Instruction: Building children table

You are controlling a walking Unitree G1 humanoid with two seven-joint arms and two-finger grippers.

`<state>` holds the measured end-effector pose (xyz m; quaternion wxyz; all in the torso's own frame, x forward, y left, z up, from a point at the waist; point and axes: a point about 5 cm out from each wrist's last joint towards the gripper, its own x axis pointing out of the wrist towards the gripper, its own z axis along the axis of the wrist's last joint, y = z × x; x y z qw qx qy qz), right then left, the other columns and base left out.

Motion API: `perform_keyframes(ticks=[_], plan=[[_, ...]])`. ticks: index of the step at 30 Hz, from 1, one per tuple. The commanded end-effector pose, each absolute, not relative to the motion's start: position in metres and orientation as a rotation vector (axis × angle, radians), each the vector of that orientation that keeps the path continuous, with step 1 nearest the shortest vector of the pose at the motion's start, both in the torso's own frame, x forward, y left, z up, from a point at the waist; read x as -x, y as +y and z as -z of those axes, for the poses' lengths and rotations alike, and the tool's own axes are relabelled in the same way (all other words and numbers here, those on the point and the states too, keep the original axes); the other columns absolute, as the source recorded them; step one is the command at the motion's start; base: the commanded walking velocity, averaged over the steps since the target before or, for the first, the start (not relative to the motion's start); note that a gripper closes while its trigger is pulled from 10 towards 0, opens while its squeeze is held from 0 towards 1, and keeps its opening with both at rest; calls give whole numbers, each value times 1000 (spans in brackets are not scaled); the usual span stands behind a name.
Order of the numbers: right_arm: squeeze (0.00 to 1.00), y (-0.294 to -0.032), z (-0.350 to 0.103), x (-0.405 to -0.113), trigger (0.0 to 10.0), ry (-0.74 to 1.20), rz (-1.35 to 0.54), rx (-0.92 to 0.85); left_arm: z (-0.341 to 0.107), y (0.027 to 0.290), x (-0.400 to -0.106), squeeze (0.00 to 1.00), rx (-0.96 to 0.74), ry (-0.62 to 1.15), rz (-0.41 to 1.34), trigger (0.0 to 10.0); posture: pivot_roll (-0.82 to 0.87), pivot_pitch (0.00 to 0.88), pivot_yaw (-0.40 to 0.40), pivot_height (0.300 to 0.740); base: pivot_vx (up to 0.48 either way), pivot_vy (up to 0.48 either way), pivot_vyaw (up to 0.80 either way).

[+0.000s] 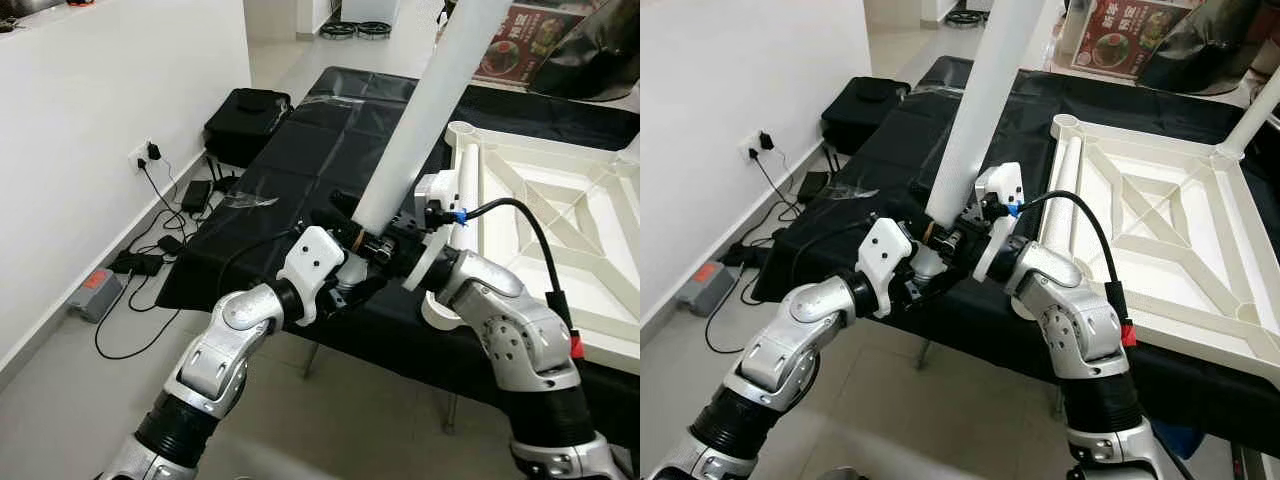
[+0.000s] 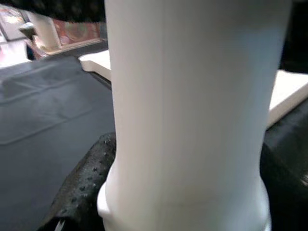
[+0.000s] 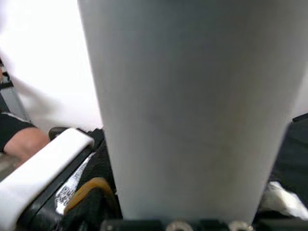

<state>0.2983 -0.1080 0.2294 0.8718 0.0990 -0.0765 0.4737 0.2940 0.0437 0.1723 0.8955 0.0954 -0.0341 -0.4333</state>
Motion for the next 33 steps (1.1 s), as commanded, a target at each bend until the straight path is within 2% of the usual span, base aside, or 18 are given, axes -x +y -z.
perform_keyframes(ticks=[1, 5, 6, 7, 8, 20, 33], plan=[[1000, -96, -243, -298, 10000, -197, -1038, -230, -173, 30, -289, 0, -263, -85, 958, 10000, 130, 51, -38, 740, 0, 0, 0], [1000, -96, -252, -298, 10000, -219, -1046, -237, -172, 29, -288, 0, -277, -91, 963, 10000, 134, 53, -40, 740, 0, 0, 0], [373, -96, -256, -298, 10000, -230, -1053, -238, -172, 30, -288, 0, -278, -93, 953, 10000, 132, 56, -40, 740, 0, 0, 0], [373, -96, -256, -298, 10000, -230, -1053, -238, -172, 30, -288, 0, -278, -93, 953, 10000, 132, 56, -40, 740, 0, 0, 0], [0, -95, -260, -299, 10000, -240, -1058, -235, -172, 31, -289, 0, -282, -96, 948, 10000, 131, 57, -39, 740, 0, 0, 0], [0, -102, -294, -305, 10000, -324, -1003, -232, -160, 38, -288, 0, -306, -74, 930, 10000, 131, 60, -36, 740, 0, 0, 0], [0, -94, -294, -295, 10000, -297, -1077, -246, -159, 38, -285, 0, -315, -85, 941, 10000, 122, 44, -34, 740, 0, 0, 0]])
